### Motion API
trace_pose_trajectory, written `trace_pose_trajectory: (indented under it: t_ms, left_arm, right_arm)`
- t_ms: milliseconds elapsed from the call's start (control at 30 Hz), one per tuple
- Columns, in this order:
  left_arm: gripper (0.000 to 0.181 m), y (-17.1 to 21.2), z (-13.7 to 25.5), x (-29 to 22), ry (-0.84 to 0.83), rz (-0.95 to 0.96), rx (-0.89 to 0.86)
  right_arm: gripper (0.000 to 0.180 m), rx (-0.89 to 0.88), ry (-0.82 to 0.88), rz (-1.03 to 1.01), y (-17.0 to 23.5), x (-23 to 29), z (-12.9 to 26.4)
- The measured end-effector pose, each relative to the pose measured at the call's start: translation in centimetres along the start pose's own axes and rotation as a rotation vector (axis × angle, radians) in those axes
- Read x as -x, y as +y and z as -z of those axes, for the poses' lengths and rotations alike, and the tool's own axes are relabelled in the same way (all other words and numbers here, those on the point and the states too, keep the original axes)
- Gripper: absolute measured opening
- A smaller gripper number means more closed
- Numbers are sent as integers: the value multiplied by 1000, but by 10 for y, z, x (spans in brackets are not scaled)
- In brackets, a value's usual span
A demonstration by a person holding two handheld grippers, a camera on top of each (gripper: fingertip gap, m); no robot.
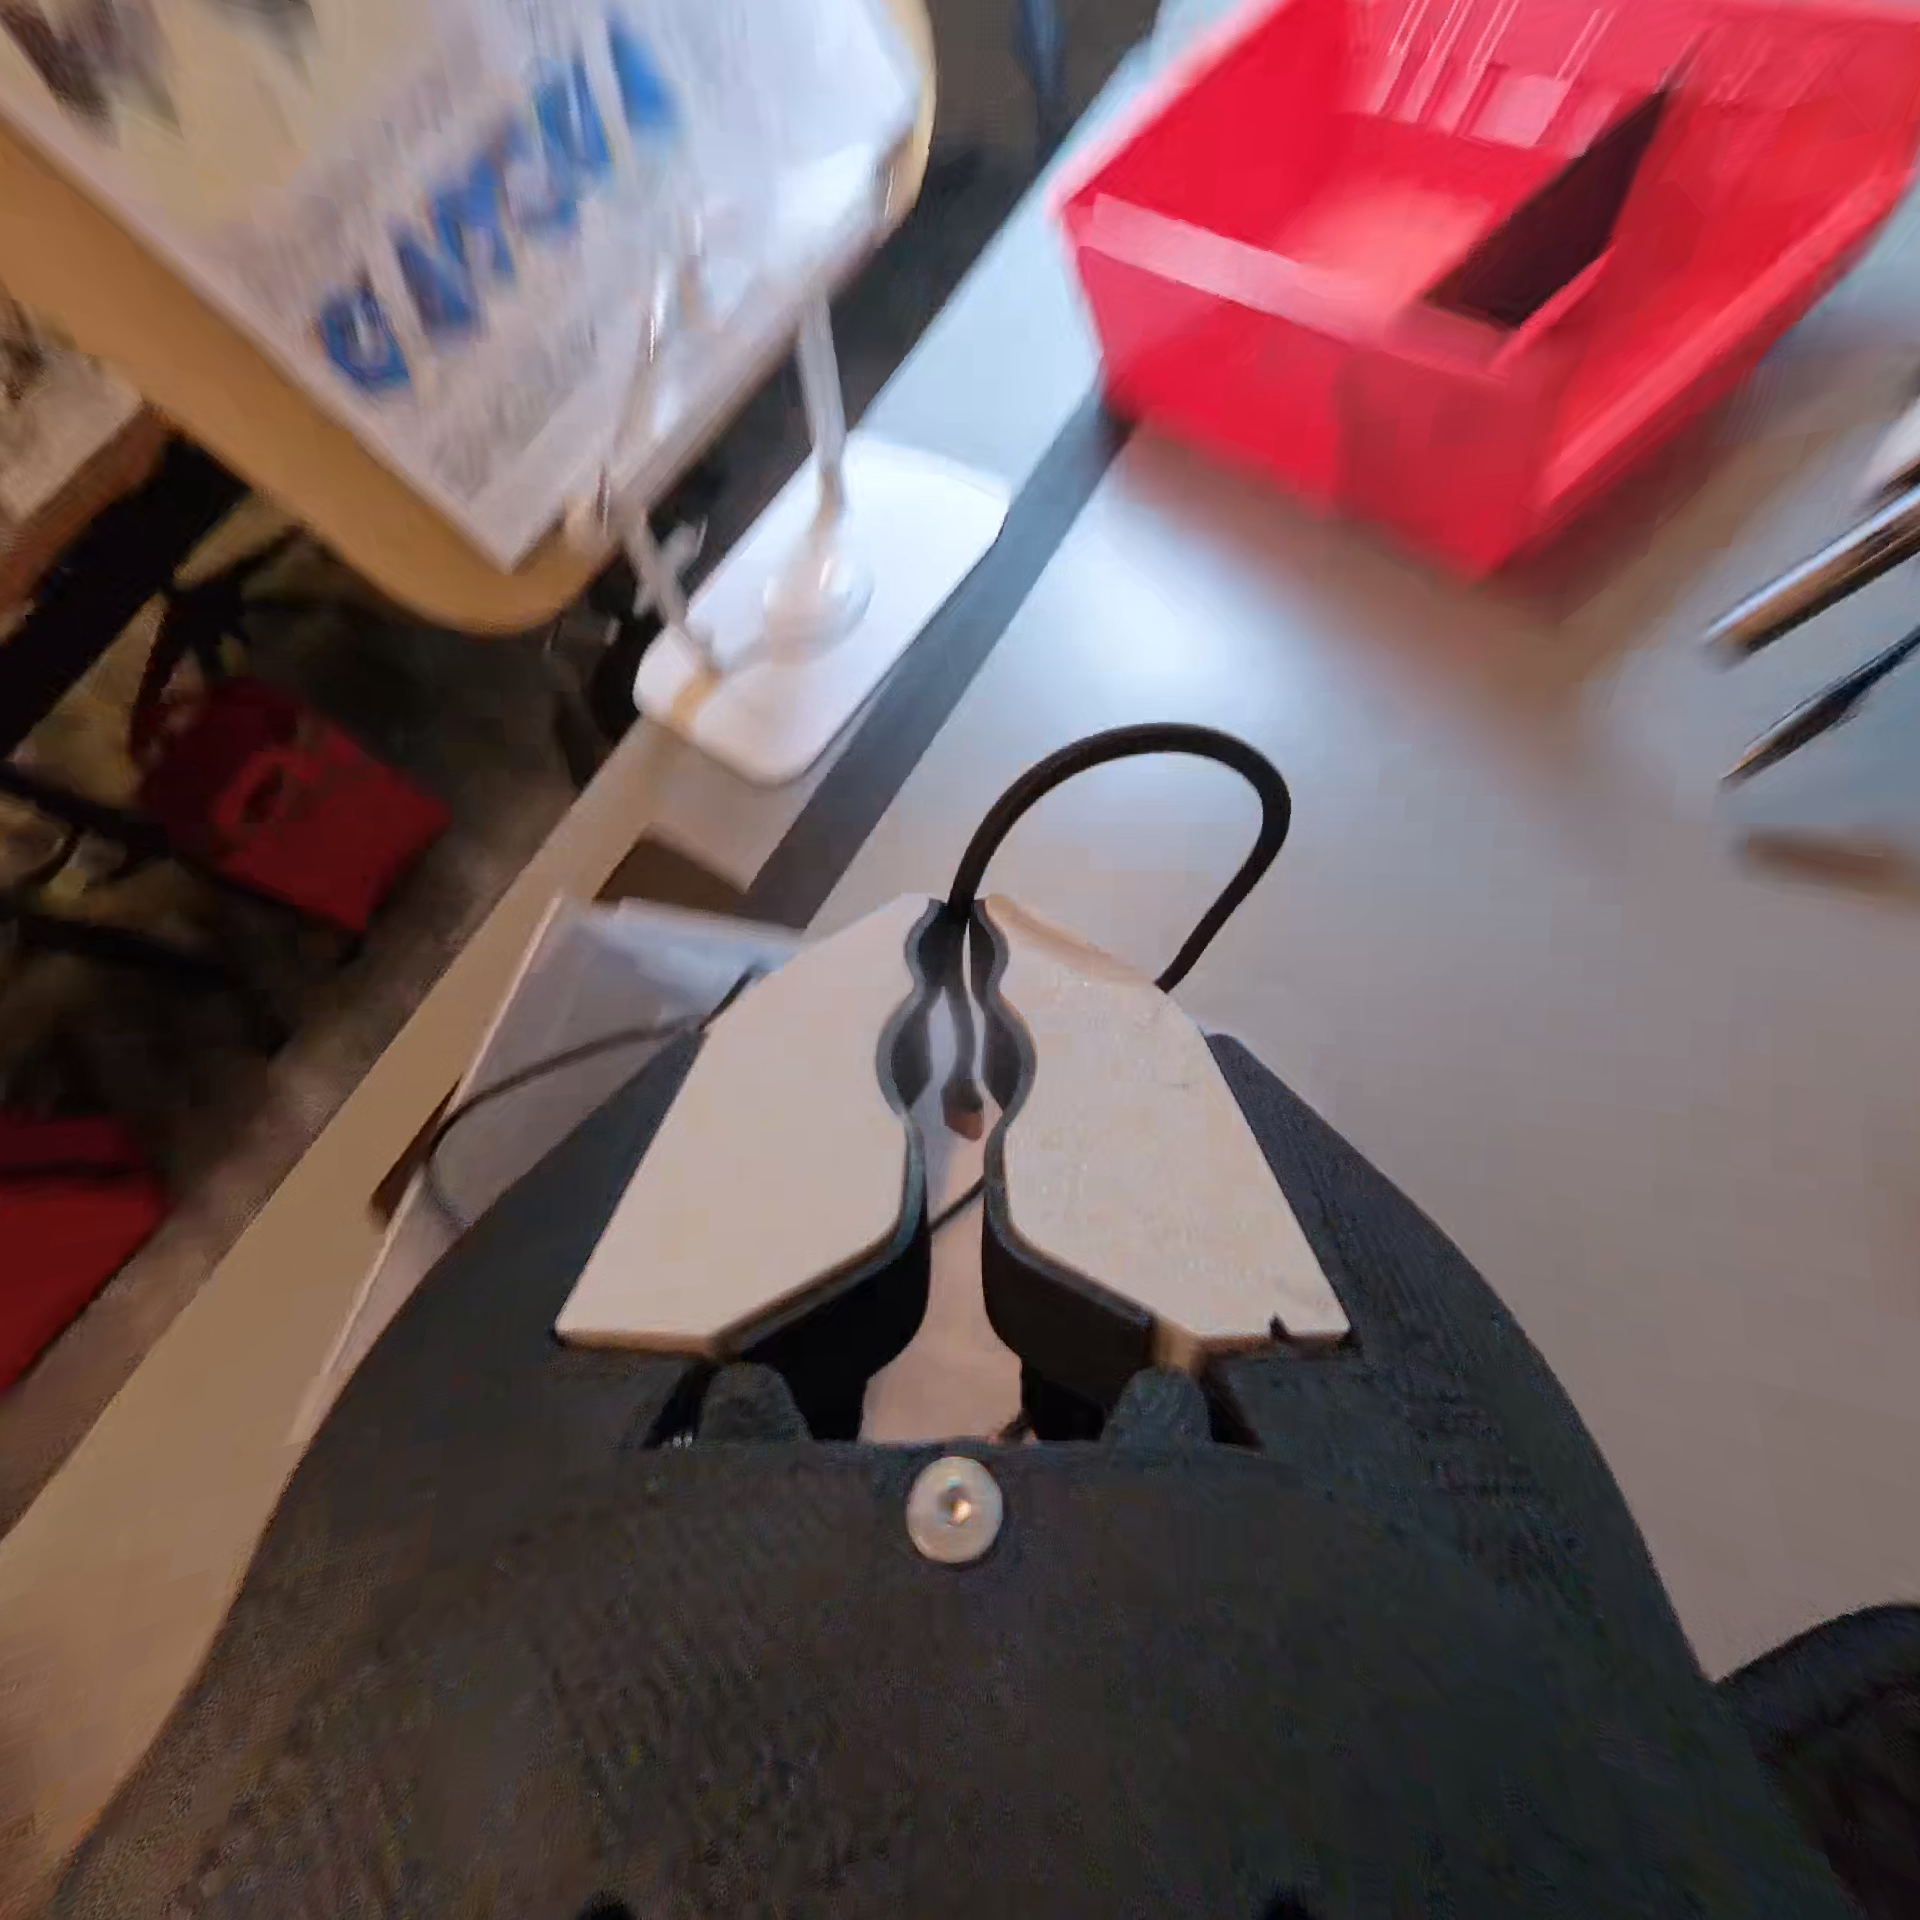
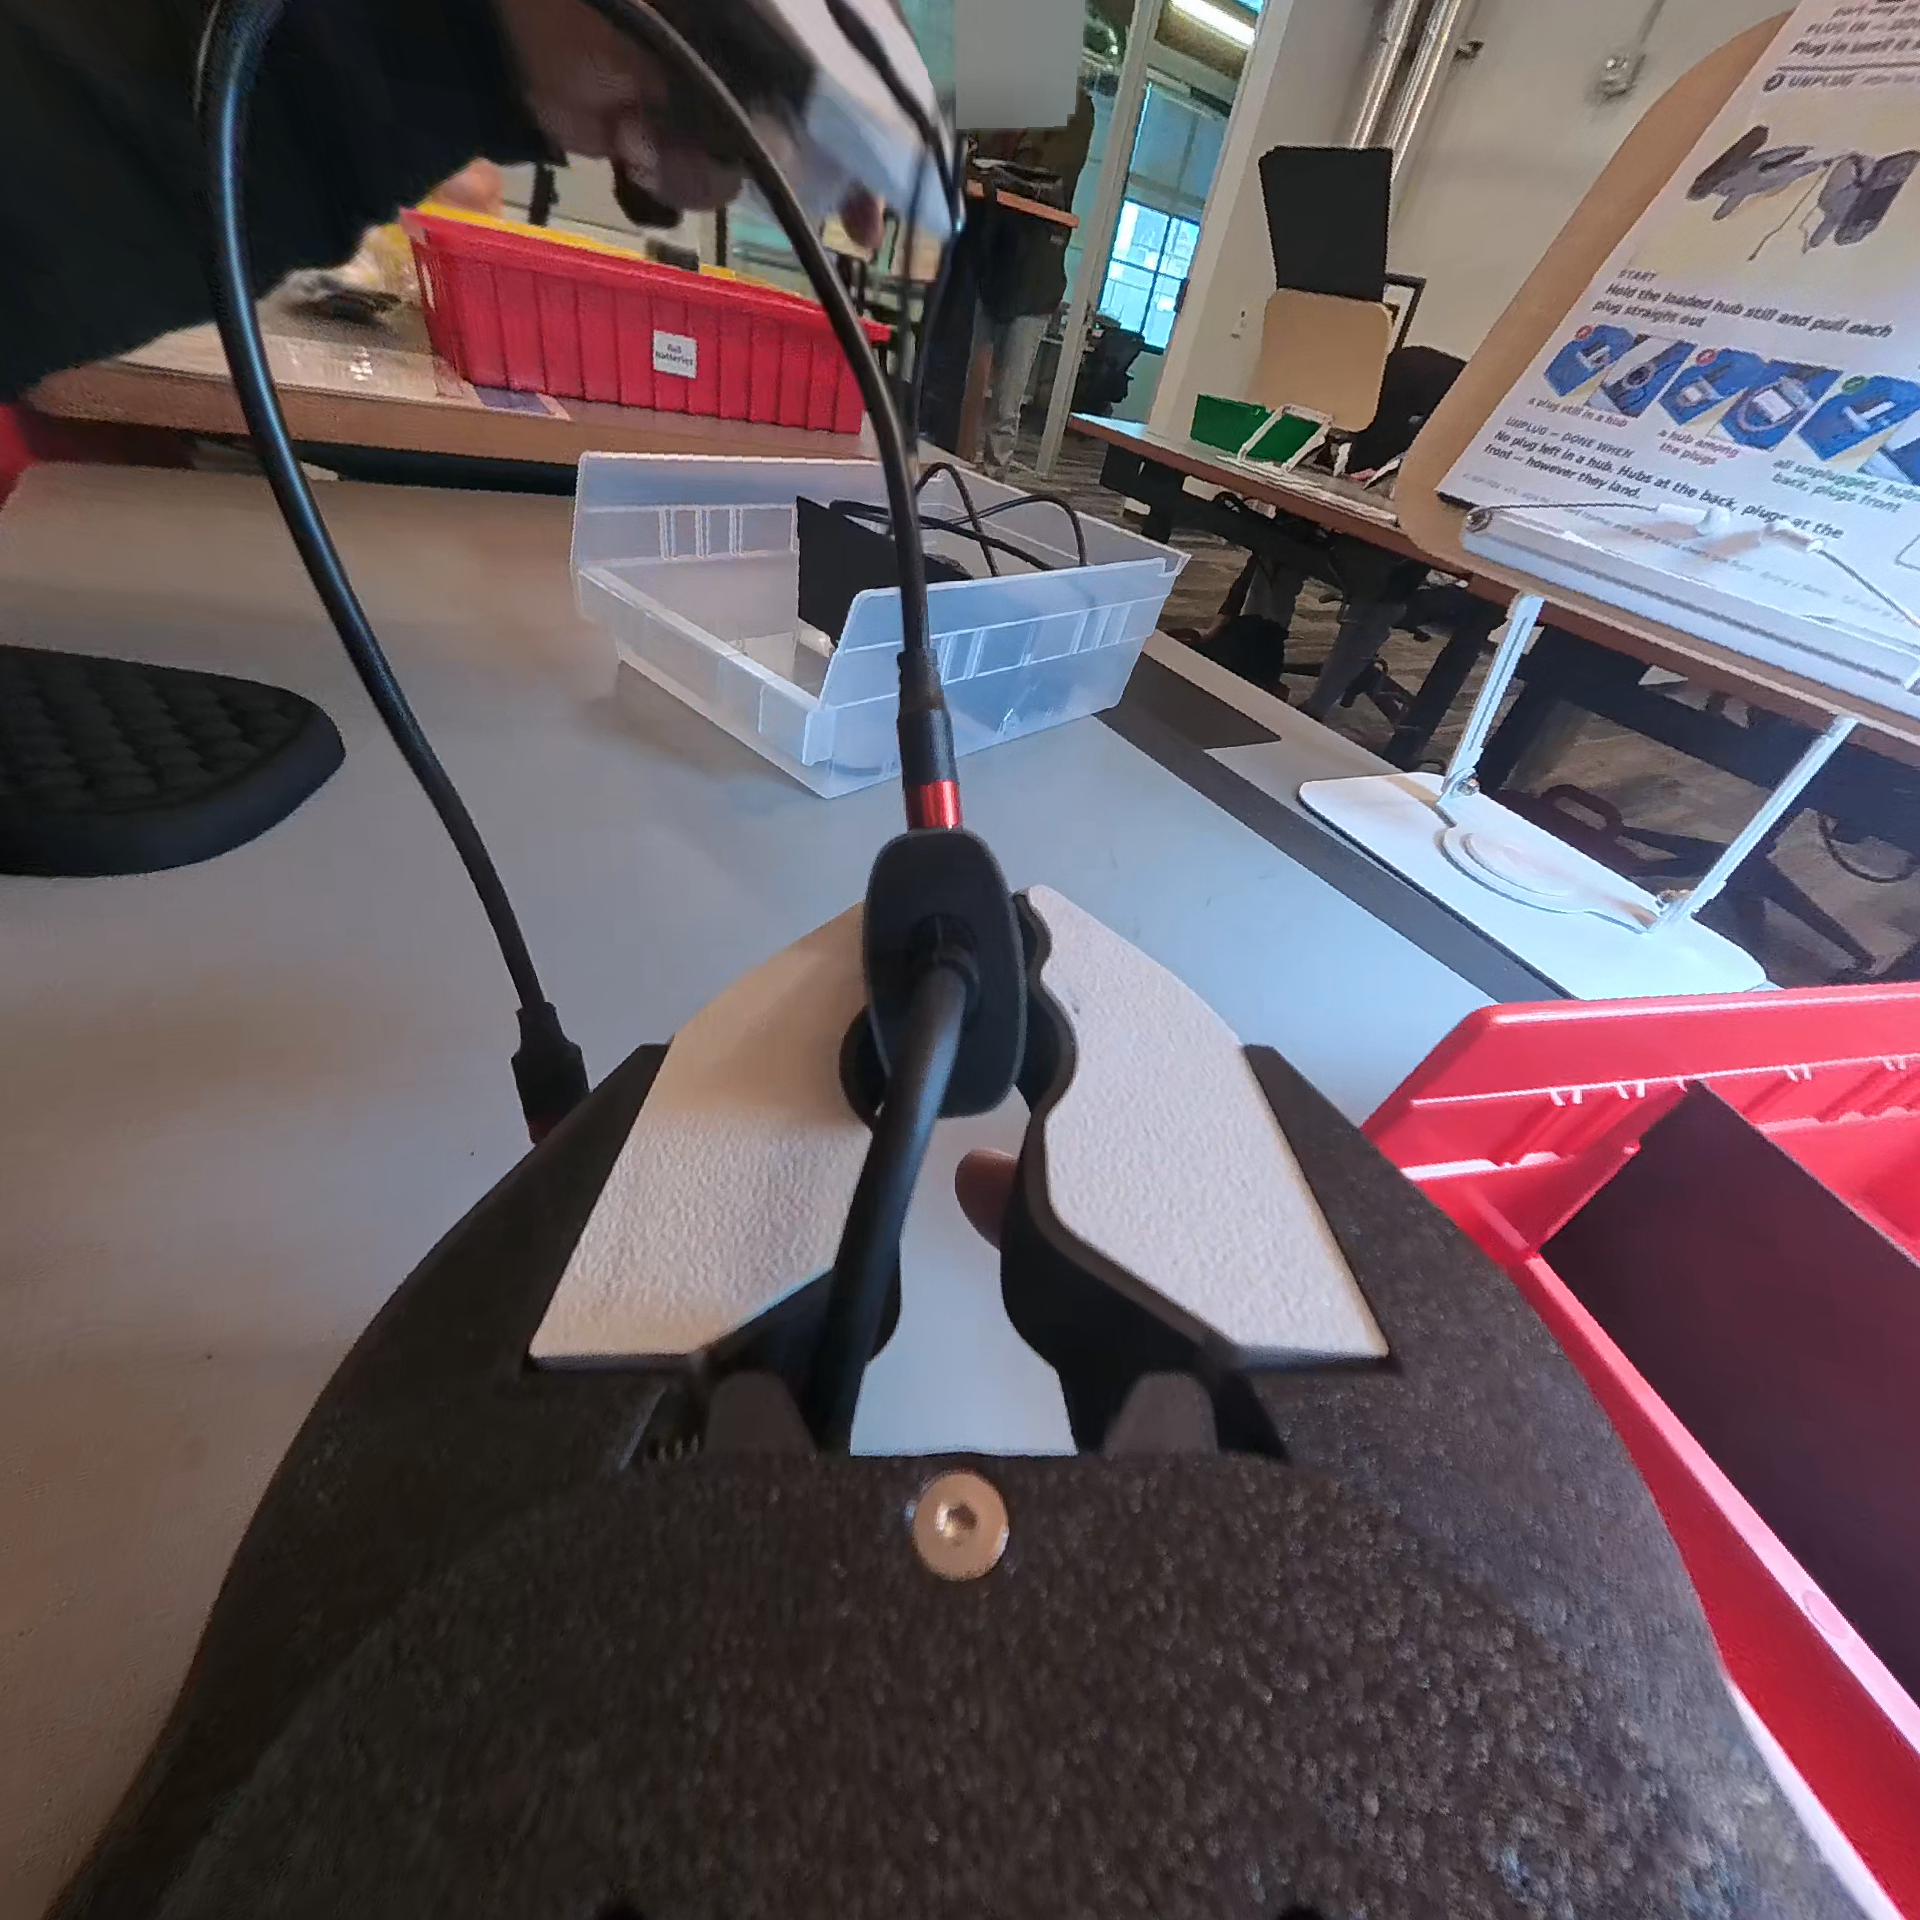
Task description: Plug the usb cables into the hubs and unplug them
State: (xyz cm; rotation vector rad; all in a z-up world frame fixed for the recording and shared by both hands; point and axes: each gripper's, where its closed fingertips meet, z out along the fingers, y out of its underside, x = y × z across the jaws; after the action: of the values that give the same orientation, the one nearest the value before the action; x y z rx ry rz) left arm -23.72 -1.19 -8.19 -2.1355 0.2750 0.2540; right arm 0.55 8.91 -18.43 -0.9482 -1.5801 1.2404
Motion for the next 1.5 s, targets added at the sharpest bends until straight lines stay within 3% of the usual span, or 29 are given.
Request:
trace_pose_trajectory:
  t_ms: [33,167,267,367,467,533,633,800,900,1067,1167,1267,1400,1500]
  left_arm:
    - [4,-18,8,-12,42,31,-95]
    - [4,-54,16,-82,249,94,-395]
    - [4,-37,-2,-144,439,129,-511]
    - [4,9,-27,-189,573,141,-474]
    - [10,61,-36,-209,678,118,-310]
    - [17,94,-39,-202,612,34,-134]
    - [19,108,-27,-181,519,-31,-27]
    - [18,86,-17,-159,387,-46,-72]
    - [17,76,-26,-190,461,-29,-64]
    - [21,107,-64,-266,620,-19,188]
    - [25,122,-76,-286,624,-33,292]
    - [17,121,-84,-282,533,-125,284]
    - [15,116,-94,-273,448,-171,238]
    - [15,95,-85,-279,562,-58,77]
  right_arm:
    - [19,-3,4,-6,0,-1,0]
    - [19,-13,23,-28,-1,-7,2]
    - [19,-10,49,-31,1,-13,3]
    - [19,-11,76,-36,3,-20,6]
    - [19,-18,90,-43,2,-24,9]
    - [19,-22,88,-46,1,-24,8]
    - [19,-16,78,-40,2,-22,7]
    - [19,-3,75,-32,5,-20,5]
    - [19,-2,77,-37,6,-21,5]
    - [19,-1,87,-23,6,-22,6]
    - [19,-4,98,13,3,-21,7]
    - [19,-12,120,81,-2,-20,9]
    - [18,-33,179,332,-13,-12,12]
    - [19,-38,229,583,-21,0,13]
